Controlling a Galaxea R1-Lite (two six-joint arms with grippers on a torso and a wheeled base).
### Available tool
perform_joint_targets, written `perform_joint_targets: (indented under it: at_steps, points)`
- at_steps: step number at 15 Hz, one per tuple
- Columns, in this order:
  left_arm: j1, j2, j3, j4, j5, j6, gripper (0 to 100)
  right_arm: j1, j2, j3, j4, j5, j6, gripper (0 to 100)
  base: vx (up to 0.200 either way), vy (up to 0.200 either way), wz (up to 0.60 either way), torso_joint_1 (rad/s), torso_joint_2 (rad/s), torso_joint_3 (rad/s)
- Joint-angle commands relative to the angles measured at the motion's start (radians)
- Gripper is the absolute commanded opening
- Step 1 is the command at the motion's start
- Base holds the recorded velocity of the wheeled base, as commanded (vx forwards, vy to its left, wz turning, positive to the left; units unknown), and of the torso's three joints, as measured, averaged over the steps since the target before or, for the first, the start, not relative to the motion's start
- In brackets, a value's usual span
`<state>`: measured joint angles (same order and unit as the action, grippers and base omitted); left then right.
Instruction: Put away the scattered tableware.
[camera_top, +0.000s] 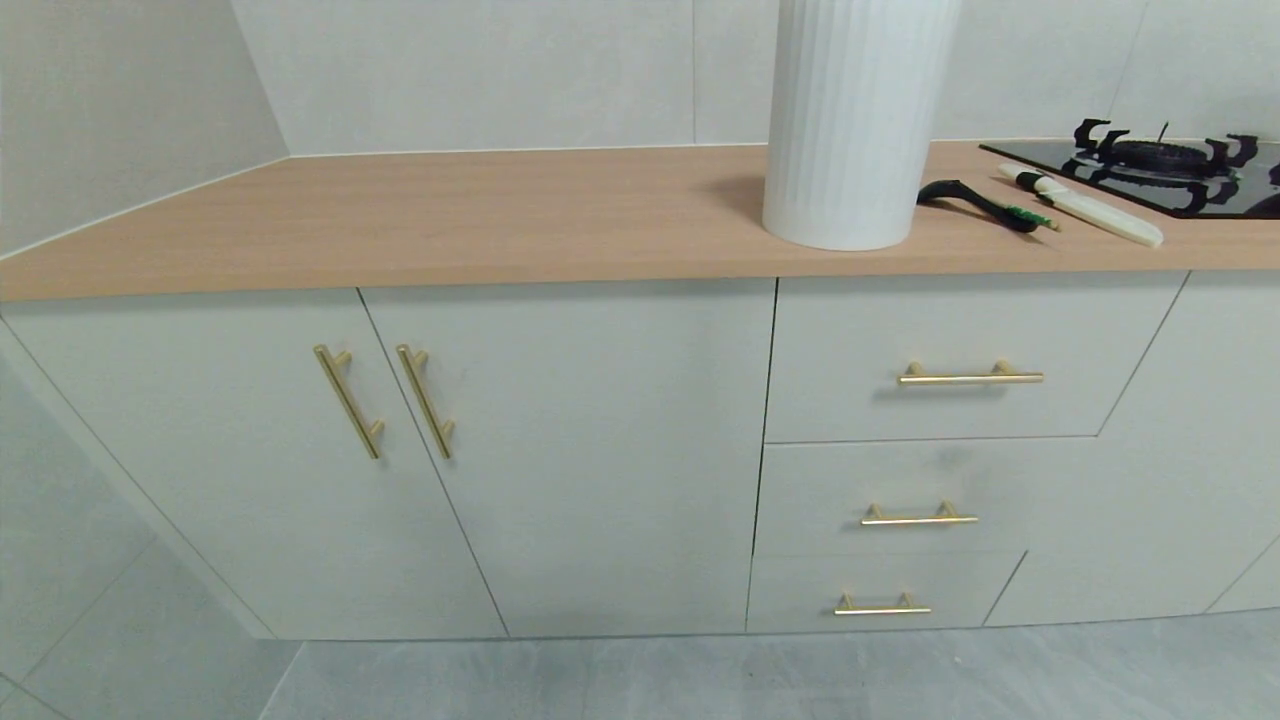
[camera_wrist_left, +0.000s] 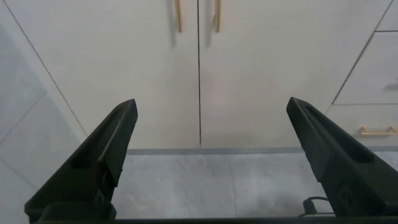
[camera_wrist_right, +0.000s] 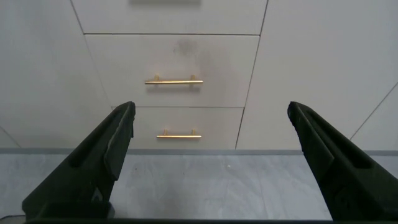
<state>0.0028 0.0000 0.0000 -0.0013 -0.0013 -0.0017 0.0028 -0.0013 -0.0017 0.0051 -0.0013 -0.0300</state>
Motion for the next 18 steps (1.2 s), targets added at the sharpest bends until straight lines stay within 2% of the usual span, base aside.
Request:
perform_joint_targets:
  at_steps: [1,13,15,18]
  points:
    - [0.000,0.002,0.000,0.000,0.000,0.000,100,0.000,0.001,0.000,-0.001,0.000,-0.001,100,0.000,0.000,0.00,0.000,0.00,0.000]
    - [0.000,0.002,0.000,0.000,0.000,0.000,100,0.000,0.001,-0.006,-0.010,0.000,-0.021,100,0.000,0.000,0.00,0.000,0.00,0.000]
    - [0.000,0.002,0.000,0.000,0.000,0.000,100,0.000,0.003,-0.087,-0.056,0.003,0.019,100,0.000,0.000,0.00,0.000,0.00,0.000]
    - [0.000,0.002,0.000,0.000,0.000,0.000,100,0.010,0.127,-0.130,-0.025,0.090,0.013,100,0.000,0.000,0.00,0.000,0.00,0.000]
